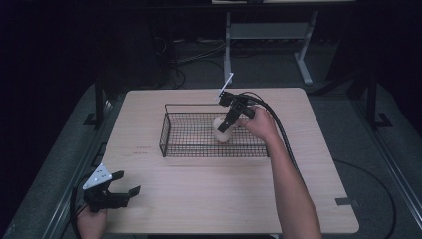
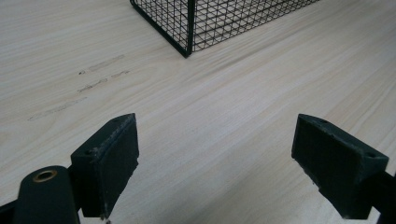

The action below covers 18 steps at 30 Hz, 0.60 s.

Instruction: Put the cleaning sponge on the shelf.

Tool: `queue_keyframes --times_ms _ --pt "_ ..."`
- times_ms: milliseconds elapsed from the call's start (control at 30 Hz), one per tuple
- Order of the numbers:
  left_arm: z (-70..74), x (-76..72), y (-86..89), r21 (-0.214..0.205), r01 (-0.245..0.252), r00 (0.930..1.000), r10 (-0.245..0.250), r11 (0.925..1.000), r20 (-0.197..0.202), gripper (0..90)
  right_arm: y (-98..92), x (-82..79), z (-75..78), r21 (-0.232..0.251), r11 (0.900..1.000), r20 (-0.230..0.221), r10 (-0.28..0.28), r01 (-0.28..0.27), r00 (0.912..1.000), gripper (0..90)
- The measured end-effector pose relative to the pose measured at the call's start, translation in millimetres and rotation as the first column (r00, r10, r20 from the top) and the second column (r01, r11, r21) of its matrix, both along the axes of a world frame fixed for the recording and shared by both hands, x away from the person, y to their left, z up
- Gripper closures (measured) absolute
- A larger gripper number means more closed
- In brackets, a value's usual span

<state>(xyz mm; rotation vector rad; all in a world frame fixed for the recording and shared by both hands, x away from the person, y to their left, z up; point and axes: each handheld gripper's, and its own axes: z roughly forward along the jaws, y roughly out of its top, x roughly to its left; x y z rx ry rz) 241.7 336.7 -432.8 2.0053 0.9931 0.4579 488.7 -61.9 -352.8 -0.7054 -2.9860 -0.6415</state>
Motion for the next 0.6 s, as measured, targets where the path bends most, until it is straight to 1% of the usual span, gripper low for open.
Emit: queue_keyframes --times_ms 67,100,167,200,233,300,467,533,600 --pt "-0.2 0.2 0.3 0.001 0.0 1.0 0.0 1.0 0.0 13.7 -1.5 1.7 -5.4 0.016 0.9998 -0.008 -0.01 0.011 0.9999 28.5" --pt "-0.4 0.1 0.1 -0.001 0.0 1.0 0.0 1.0 0.0 13.7 -2.3 2.7 -8.6 0.015 0.9998 -0.015 -0.015 0.016 0.9998 28.4" --pt "-0.7 0.1 -0.3 -0.003 0.0 1.0 0.0 1.0 -0.004 13.7 -2.4 4.2 -14.4 -0.006 0.9996 -0.028 -0.026 0.026 0.9993 28.4" --pt "-0.7 0.2 -0.4 -0.001 0.001 1.0 -0.001 1.0 -0.004 13.6 -1.8 4.6 -17.1 -0.01 0.9998 -0.032 -0.02 0.019 0.9993 28.4" --pt "-0.7 0.2 -0.4 -0.001 0.001 1.0 -0.001 1.0 -0.004 13.7 -1.8 4.6 -17.1 -0.01 0.9998 -0.032 -0.02 0.019 0.9993 28.4" --pt "-0.7 0.2 -0.7 -0.002 -0.001 1.0 0.001 1.0 -0.002 13.7 0.0 4.7 -20.6 -0.029 0.9994 -0.031 -0.019 0.018 0.9993 28.4" --pt "-0.7 -0.1 0.4 -0.005 -0.002 1.0 0.002 1.0 -0.003 13.7 0.0 7.5 -27.3 -0.031 0.9992 -0.046 -0.025 0.023 0.9986 28.4" --pt "-0.8 -0.1 0.6 -0.007 -0.005 1.0 0.005 1.0 -0.002 13.7 0.3 7.0 -28.1 -0.031 0.9993 -0.044 -0.023 0.021 0.9988 28.4" --pt "-0.6 0.0 0.7 -0.005 -0.002 1.0 0.002 1.0 -0.001 13.7 -0.6 6.6 -30.4 -0.022 0.9995 -0.032 -0.024 0.023 0.9992 28.4"
